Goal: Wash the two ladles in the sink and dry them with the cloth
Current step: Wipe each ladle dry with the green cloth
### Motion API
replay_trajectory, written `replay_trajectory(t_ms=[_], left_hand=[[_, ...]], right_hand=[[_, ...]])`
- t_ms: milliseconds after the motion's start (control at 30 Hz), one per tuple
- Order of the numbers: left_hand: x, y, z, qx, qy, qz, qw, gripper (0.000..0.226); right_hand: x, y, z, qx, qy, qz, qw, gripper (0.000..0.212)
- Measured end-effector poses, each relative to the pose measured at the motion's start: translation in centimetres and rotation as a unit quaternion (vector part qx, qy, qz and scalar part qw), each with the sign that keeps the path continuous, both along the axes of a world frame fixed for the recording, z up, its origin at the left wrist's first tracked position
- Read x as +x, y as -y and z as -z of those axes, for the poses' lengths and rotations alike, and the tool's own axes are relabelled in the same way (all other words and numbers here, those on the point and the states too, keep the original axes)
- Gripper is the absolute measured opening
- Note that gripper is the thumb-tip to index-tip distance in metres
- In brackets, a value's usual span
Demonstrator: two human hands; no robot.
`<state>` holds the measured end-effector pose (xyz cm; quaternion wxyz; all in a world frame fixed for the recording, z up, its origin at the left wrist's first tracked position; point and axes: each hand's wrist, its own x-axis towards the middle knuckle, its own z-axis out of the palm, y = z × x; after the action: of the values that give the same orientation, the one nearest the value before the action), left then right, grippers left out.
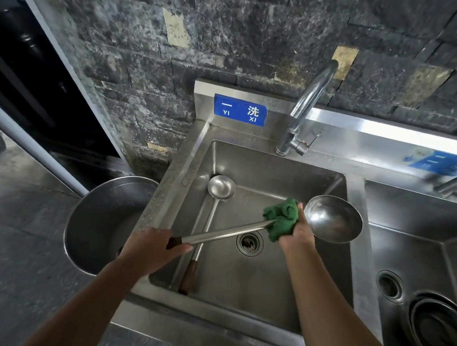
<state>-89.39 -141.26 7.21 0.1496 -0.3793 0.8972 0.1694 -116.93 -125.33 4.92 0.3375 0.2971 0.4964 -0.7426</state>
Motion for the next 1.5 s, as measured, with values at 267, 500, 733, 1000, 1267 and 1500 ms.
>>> replay_trajectory(t_ms=[267, 500, 733, 1000, 1267, 1500], left_hand=[[-7.9, -3.8, -1.3, 0.057, -0.064, 0.082, 0.993, 0.035], [-13.1, -6.9, -0.8, 0.14, -0.075, 0.038, 0.987, 0.035], [-13.6, -6.0, -0.7, 0.166, -0.061, -0.038, 0.984, 0.038], [-12.6, -4.8, -0.7, 0.248, -0.016, -0.061, 0.967, 0.036], [-13.1, -8.1, -2.7, 0.141, -0.011, 0.014, 0.99, 0.045], [-10.1, -5.8, -2.3, 0.137, -0.024, -0.012, 0.99, 0.042]], right_hand=[[2.2, 0.9, -0.1, -0.043, 0.023, -0.015, 0.999, 0.029], [5.9, 0.6, 0.7, -0.037, 0.049, -0.11, 0.992, 0.044], [5.1, -3.3, -1.6, 0.003, 0.04, -0.157, 0.987, 0.034], [1.7, -3.4, -5.2, 0.175, -0.31, -0.227, 0.906, 0.076], [2.1, -0.1, -1.7, 0.358, -0.538, -0.316, 0.695, 0.051], [1.4, -0.2, -1.7, 0.388, -0.533, -0.618, 0.428, 0.055]])
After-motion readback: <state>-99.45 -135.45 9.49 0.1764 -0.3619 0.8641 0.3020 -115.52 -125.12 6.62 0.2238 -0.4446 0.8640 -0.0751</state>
